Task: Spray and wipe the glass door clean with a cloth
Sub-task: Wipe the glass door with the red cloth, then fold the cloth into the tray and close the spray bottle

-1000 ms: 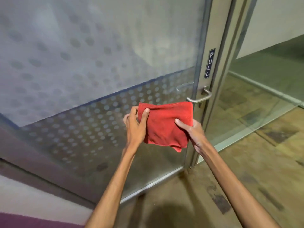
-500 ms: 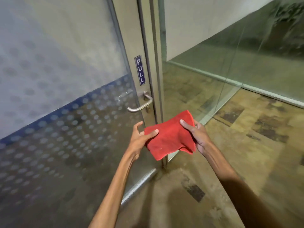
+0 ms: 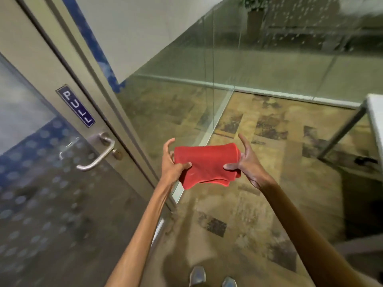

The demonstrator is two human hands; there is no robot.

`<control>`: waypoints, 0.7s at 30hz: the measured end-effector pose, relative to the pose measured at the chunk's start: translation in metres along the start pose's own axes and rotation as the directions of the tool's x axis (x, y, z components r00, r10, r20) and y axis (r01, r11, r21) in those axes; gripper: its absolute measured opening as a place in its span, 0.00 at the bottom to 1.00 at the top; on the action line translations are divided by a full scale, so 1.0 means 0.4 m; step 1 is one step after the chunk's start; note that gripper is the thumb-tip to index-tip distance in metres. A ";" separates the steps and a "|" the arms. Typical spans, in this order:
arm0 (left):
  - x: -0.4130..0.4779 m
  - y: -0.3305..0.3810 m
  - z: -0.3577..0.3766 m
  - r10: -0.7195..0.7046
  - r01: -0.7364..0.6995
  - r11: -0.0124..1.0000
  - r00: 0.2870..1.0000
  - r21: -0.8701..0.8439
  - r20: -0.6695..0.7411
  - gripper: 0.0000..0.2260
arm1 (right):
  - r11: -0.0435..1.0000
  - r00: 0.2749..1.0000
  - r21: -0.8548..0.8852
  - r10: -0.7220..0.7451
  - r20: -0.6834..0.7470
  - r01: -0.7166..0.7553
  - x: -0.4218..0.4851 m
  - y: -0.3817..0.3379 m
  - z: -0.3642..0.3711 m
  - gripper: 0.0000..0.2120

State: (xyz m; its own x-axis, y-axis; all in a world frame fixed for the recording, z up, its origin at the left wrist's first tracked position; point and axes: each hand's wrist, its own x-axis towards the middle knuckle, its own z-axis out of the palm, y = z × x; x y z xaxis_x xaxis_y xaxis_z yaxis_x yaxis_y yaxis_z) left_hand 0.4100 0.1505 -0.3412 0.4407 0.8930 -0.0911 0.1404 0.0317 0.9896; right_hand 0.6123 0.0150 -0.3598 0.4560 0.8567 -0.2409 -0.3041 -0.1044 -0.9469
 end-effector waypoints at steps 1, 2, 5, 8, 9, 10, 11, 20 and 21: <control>0.014 0.003 0.022 0.014 -0.014 1.000 1.000 0.013 0.010 0.44 | 0.999 0.999 -0.020 -0.031 -0.014 0.030 -0.001 0.000 -0.018 0.54; 0.026 0.006 0.044 0.021 -0.021 1.000 0.999 0.022 0.025 0.44 | 0.997 0.997 -0.050 -0.066 -0.040 0.064 -0.001 0.000 -0.036 0.51; 0.058 0.014 0.102 0.049 -0.055 0.997 0.994 0.055 0.100 0.43 | 0.971 0.977 -0.185 -0.174 -0.126 0.149 -0.003 -0.020 -0.073 0.35; 0.096 0.013 0.150 0.135 -0.161 0.975 0.976 0.151 0.169 0.41 | 0.958 0.961 -0.240 -0.204 -0.184 0.157 -0.007 -0.029 -0.101 0.27; 0.108 0.019 0.165 0.155 -0.188 0.966 0.971 0.180 0.183 0.40 | 0.954 0.956 -0.248 -0.218 -0.194 0.168 -0.007 -0.028 -0.113 0.26; 0.117 0.026 0.179 0.169 -0.211 0.957 0.964 0.200 0.207 0.41 | 0.949 0.951 -0.262 -0.233 -0.204 0.176 -0.007 -0.027 -0.123 0.26; 0.124 0.036 0.193 0.180 -0.231 0.950 0.954 0.211 0.238 0.41 | 0.942 0.944 -0.281 -0.247 -0.221 0.180 -0.005 -0.026 -0.133 0.25; 0.174 0.065 0.321 0.295 -0.512 0.829 0.744 0.227 0.600 0.34 | 0.860 0.839 -0.500 -0.342 -0.423 0.098 -0.013 0.008 -0.225 0.16; 0.171 0.062 0.335 0.307 -0.545 0.809 0.711 0.220 0.633 0.34 | 0.851 0.826 -0.520 -0.345 -0.446 0.075 -0.022 0.010 -0.235 0.16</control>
State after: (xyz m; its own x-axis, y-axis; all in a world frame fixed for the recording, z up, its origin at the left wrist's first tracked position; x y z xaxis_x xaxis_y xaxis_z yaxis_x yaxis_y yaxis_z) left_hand 0.5625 0.1523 -0.3378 0.9174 0.3604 0.1687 0.0683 -0.5602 0.8255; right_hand 0.6858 -0.0405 -0.3817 0.8543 0.5188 0.0325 0.2101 -0.2874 -0.9345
